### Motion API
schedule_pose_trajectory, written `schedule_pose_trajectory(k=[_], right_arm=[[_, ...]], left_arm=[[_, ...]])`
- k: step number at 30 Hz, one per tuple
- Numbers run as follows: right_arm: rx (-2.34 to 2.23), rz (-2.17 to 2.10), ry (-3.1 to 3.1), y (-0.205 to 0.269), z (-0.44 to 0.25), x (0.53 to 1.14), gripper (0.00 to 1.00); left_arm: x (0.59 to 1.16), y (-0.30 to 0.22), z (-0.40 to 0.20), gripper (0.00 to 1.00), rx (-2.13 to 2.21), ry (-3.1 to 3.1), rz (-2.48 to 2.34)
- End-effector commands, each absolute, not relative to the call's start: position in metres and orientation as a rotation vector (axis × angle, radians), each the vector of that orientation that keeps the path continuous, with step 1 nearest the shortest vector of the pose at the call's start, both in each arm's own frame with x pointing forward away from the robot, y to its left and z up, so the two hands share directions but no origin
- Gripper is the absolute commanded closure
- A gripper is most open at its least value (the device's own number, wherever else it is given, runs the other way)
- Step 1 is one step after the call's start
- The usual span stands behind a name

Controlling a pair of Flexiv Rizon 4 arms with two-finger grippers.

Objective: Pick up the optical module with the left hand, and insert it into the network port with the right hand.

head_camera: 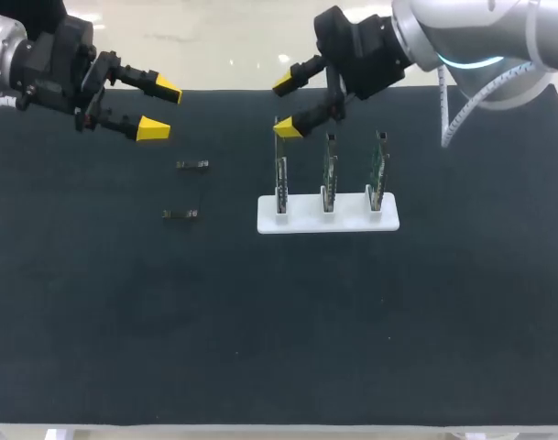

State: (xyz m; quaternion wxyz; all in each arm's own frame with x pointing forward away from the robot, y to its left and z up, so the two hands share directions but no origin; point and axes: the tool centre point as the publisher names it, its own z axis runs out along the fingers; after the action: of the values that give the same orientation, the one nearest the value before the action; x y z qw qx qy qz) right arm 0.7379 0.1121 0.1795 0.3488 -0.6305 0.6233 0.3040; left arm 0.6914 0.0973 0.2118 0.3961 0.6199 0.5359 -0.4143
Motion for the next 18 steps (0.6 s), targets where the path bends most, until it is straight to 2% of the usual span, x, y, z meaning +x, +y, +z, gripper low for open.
schedule_pose_trajectory(k=[1, 18], right_arm=[[-1.63, 0.783, 1.639, 0.1126, 0.1847, 0.7362, 1.0], [-1.622, 0.767, 1.692, 0.115, 0.1793, 0.7326, 1.0]], left_arm=[[0.6922, 0.0965, 0.2119, 0.0, 1.573, 1.361, -1.049], [0.6922, 0.0965, 0.2119, 0.0, 1.573, 1.361, -1.049]])
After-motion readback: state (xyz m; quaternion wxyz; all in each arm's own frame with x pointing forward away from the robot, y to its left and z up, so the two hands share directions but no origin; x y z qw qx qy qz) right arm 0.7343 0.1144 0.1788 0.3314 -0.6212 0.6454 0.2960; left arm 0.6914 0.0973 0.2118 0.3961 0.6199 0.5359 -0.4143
